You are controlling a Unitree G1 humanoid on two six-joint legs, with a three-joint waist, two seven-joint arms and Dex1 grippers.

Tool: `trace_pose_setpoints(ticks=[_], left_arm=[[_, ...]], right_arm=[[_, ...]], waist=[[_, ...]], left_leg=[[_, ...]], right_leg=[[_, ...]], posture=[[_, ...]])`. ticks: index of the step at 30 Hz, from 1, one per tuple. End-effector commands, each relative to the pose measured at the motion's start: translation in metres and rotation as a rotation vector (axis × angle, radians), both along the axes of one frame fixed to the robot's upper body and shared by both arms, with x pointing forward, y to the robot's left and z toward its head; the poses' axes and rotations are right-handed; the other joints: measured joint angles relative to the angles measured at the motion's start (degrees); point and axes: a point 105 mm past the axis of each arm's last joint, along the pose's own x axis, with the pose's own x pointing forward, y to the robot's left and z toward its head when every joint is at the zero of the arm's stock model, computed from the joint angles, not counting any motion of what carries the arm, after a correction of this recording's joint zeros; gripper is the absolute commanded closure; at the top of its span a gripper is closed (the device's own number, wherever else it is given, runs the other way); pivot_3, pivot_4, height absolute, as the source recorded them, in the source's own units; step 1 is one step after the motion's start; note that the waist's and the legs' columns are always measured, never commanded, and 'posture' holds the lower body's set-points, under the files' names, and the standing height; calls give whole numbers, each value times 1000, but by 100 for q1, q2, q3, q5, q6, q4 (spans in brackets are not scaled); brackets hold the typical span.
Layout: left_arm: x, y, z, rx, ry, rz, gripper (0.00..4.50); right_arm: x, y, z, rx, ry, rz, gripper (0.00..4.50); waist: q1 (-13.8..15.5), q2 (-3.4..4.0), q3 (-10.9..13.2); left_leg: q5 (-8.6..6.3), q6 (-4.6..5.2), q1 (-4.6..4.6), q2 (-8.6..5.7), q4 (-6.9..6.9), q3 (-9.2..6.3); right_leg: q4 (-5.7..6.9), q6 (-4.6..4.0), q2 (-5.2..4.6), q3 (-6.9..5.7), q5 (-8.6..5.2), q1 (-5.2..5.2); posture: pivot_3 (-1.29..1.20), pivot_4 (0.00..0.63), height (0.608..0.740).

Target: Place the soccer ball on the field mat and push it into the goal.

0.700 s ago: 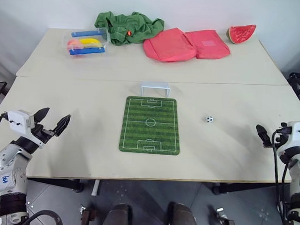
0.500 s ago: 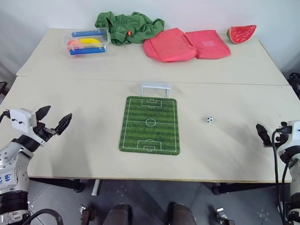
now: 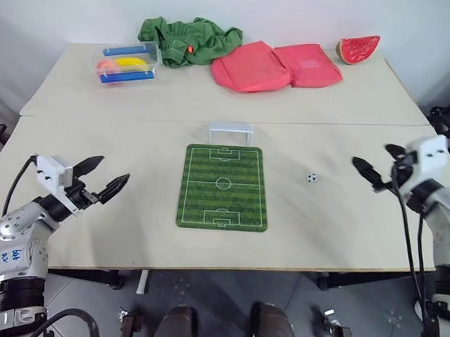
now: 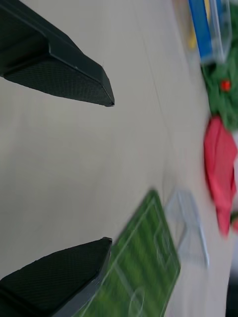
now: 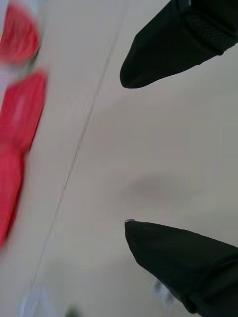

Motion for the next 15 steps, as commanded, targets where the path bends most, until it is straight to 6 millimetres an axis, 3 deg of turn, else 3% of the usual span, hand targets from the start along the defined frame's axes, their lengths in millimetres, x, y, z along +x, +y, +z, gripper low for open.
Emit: trace_pose_setpoints(ticks=[1, 15], left_arm=[[-3, 2, 11, 33, -35, -34, 0], [-21, 3, 6, 16, -22, -3, 0]], right_arm=[[3, 20, -7, -51, 62, 132, 28], [17, 42, -54, -105, 201, 288, 28]], waist=[[21, -1, 1], [-32, -2, 1]], left_leg=[[-1, 1, -4, -1, 1, 0], [-3, 2, -3, 1, 2, 3]], right_leg=[[-1, 0, 0, 0, 0, -2], [-3, 0, 2, 2, 0, -4]], posture=[[0, 150, 740], [0, 150, 740]])
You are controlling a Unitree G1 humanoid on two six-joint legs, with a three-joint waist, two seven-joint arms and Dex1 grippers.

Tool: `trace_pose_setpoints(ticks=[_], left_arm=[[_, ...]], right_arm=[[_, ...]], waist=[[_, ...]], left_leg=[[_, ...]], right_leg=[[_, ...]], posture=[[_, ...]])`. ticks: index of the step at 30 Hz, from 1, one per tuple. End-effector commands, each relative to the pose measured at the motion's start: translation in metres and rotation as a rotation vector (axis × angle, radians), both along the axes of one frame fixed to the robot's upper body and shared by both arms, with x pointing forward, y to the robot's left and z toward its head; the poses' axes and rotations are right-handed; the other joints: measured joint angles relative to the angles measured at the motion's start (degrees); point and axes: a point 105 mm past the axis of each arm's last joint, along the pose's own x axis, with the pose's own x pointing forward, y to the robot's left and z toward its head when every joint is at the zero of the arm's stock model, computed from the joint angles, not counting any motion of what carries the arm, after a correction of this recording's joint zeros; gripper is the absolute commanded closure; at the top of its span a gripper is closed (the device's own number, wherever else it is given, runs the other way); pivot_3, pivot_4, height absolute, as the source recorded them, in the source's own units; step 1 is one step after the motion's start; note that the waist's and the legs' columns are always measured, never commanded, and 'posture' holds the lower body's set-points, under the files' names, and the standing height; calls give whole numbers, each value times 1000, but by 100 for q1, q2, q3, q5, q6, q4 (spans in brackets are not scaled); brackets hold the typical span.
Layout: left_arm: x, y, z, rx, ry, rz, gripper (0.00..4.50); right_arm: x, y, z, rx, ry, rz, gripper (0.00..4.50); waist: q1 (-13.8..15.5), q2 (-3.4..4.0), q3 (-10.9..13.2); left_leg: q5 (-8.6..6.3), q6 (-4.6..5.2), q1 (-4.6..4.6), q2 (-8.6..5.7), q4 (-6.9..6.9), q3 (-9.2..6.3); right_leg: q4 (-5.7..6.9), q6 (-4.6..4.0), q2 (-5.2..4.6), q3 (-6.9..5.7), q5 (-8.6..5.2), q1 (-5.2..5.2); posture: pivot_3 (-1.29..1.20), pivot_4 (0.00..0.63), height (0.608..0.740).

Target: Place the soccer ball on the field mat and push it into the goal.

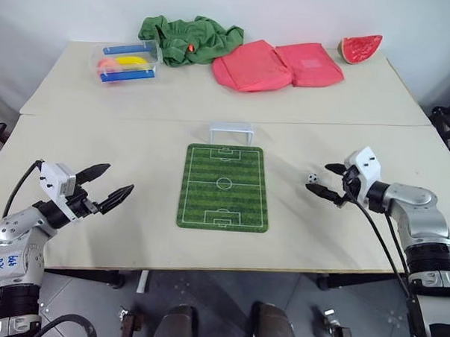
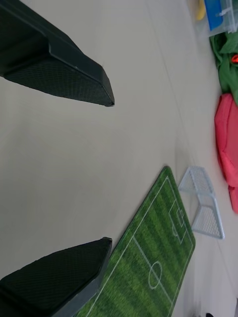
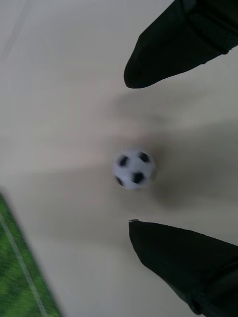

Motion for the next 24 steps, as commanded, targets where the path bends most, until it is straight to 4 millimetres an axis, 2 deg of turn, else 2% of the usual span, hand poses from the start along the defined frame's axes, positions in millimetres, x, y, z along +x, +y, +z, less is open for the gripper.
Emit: trace_pose_setpoints(ticks=[1, 8, 12, 16, 19, 21, 24], left_arm=[[-4, 2, 14, -3, -55, 10, 0], [-2, -1, 15, -13, -63, 19, 0], [-2, -3, 15, -17, -68, 13, 0], [-2, -3, 13, -17, -55, -2, 0], [-5, -6, 9, -16, -33, -50, 0], [-7, -9, 10, -32, -44, -98, 0], [-8, -10, 10, -22, -67, -154, 0]], right_arm=[[6, 5, 6, 10, -38, 22, 28], [16, 8, -5, 24, -5, 2, 28], [13, 12, -9, 20, 0, 29, 1302], [12, 8, -7, 23, -4, 23, 2661], [12, 10, 8, 21, -43, 43, 3610], [11, 19, 25, 30, -81, 90, 3657], [0, 48, 52, -10, -92, 230, 3657]], waist=[[-10, 0, 0], [-9, -1, 0], [-14, -1, 0], [0, -1, 0], [2, -1, 0], [4, 0, 1], [10, 14, 9]], left_leg=[[0, 0, 1, 0, 2, 2], [0, -1, 6, 2, 11, 2], [0, -1, 8, 5, 12, 2], [0, -1, 8, 6, 16, 2], [0, -2, 8, 6, 16, 2], [0, -2, 5, 6, 16, 2], [0, -2, -6, 6, 15, 5]], right_leg=[[1, 0, 0, 1, 0, 1], [7, -2, 1, 4, 1, 5], [7, -3, 3, 4, 2, 6], [8, -4, 4, 5, 3, 9], [7, -5, 4, 4, 3, 9], [7, -5, 4, 5, 3, 6], [11, -5, 4, 7, 3, -11]], posture=[[0, 150, 740], [0, 150, 740], [0, 150, 740], [0, 150, 740], [0, 150, 740], [0, 150, 740], [0, 150, 740]])
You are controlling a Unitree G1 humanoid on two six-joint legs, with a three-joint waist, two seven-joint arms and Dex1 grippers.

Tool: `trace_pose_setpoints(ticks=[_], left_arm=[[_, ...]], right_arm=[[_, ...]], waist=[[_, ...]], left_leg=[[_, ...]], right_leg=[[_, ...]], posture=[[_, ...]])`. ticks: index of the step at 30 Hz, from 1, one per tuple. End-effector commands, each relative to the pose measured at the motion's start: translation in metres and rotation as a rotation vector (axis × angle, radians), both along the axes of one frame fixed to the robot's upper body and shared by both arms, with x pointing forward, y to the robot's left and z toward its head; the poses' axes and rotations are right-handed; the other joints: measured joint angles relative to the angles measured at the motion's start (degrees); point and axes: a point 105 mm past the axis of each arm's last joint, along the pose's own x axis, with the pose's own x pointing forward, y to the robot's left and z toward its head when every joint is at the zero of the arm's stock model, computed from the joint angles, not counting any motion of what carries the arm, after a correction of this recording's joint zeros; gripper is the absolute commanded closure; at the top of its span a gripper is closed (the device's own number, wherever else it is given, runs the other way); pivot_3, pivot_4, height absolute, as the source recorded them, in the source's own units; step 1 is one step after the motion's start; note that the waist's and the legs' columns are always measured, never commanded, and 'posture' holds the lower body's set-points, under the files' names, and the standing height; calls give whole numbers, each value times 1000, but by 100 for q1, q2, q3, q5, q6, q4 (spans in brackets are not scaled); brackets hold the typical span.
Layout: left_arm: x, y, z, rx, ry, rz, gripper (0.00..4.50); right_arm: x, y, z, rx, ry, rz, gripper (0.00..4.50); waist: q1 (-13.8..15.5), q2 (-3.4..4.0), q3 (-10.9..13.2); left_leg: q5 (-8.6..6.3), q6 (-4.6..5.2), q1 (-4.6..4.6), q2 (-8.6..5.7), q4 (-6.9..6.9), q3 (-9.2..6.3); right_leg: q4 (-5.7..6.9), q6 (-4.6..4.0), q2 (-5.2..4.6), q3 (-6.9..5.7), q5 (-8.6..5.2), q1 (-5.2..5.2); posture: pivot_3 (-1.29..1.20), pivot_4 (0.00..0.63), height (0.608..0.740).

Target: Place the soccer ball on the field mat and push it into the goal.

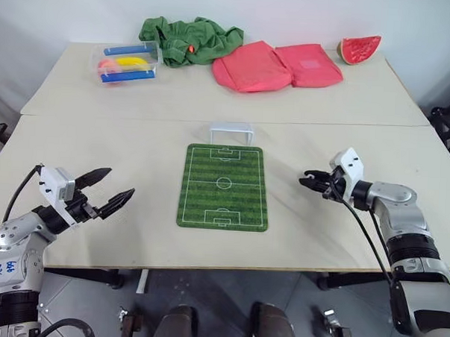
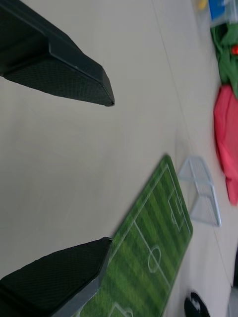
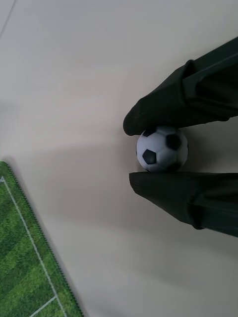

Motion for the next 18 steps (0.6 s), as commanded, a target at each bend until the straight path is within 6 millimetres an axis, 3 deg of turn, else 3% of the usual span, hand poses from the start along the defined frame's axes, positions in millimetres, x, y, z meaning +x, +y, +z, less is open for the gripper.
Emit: trace_pose_setpoints(ticks=[1, 5, 8, 10, 13, 18], left_arm=[[-2, -2, 8, 12, -54, -74, 0], [-6, -9, -1, 33, -47, -184, 0], [-17, -17, -11, 44, -20, -320, 0], [-23, -20, -15, 53, -13, -377, 0], [-28, -23, -15, 43, -23, -411, 0], [-29, -24, -14, 29, -47, -376, 0]], right_arm=[[-15, 35, 43, -33, -65, 180, 3657], [-41, 87, 51, -47, -31, 396, 3657], [-64, 133, 35, -87, -7, 586, 3657], [-74, 153, 22, -105, 23, 670, 3657], [-78, 171, 4, -144, 52, 732, 3657], [-71, 185, -3, -149, 51, 747, 3657]], waist=[[-1, 6, 3], [-6, 5, 3], [-4, 5, 3], [-4, 5, 3], [-6, 5, 3], [-7, 4, 3]], left_leg=[[0, -1, -4, 0, -1, 4], [-3, -10, -4, 20, -4, 11], [-7, -15, -5, 31, -4, 17], [-7, -17, -7, 37, -4, 28], [-7, -17, -14, 38, -3, 39], [-8, -16, -15, 39, 3, 41]], right_leg=[[6, 0, 0, 4, 0, -11], [6, -2, 19, 6, 1, -17], [6, -3, 28, 5, 2, -22], [13, -5, 31, 7, 3, -37], [16, -8, 31, 10, 4, -51], [17, -15, 31, 11, 8, -51]], posture=[[0, 150, 740], [0, 150, 740], [0, 150, 740], [0, 150, 740], [0, 150, 740], [0, 150, 740]])
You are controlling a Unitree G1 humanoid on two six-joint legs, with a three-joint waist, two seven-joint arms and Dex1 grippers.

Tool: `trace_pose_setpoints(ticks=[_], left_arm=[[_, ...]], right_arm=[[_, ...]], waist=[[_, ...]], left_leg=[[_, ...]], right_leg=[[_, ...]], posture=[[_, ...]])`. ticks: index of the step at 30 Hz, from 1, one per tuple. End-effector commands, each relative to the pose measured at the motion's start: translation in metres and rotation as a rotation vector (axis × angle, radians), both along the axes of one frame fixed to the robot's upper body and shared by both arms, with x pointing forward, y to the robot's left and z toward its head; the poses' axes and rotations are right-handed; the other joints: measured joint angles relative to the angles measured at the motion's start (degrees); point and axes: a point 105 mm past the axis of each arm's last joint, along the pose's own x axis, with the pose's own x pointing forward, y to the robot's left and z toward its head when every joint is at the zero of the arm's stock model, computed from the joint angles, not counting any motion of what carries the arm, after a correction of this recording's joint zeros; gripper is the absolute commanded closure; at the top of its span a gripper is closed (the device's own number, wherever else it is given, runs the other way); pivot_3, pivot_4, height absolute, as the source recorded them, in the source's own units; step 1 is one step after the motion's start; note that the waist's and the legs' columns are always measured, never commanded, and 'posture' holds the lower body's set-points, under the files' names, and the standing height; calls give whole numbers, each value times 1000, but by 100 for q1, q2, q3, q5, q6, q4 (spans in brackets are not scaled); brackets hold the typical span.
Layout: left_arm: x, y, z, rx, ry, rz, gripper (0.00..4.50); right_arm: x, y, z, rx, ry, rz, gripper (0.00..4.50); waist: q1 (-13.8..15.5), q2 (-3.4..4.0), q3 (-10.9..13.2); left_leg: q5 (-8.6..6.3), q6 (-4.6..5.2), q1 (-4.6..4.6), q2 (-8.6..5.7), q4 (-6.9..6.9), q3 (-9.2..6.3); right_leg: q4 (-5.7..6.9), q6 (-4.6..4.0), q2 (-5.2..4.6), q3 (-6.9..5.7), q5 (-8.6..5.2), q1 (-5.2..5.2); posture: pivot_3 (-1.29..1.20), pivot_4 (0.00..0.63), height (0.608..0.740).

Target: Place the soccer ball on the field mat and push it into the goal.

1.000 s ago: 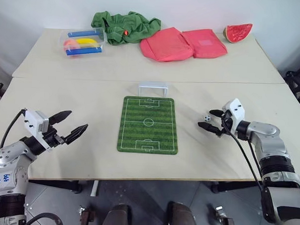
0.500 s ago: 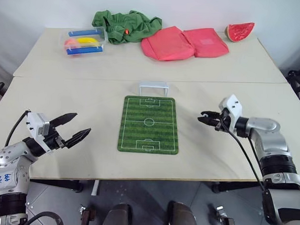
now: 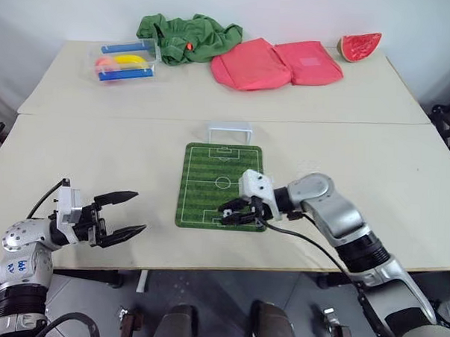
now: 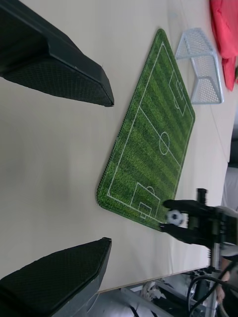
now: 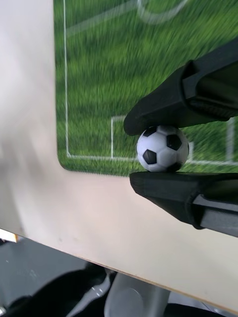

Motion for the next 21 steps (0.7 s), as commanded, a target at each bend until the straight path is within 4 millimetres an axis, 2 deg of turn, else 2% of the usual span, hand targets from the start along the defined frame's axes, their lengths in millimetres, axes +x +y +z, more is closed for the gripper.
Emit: trace_pose_setpoints(ticks=[1, 11, 21], left_arm=[[-5, -1, 8, -17, -54, 12, 0], [-13, -1, 10, -34, -63, 57, 0], [-10, -6, 15, -58, -86, 85, 0]], right_arm=[[5, 10, 7, 10, -50, 31, 3657], [9, 17, 2, -3, -59, 72, 3657], [10, 22, -7, -11, -42, 84, 3657]], waist=[[-10, 0, 0], [-20, 0, 0], [-20, 0, 0]], left_leg=[[0, 0, 0, 2, 0, 1], [-2, -4, 3, 12, -1, 5], [-2, -5, 4, 12, 0, 5]], right_leg=[[1, -1, 1, 0, 1, -1], [2, -3, 10, 2, 2, -4], [3, -3, 10, 2, 2, -4]], posture=[[0, 150, 740], [0, 150, 740], [0, 150, 740]])
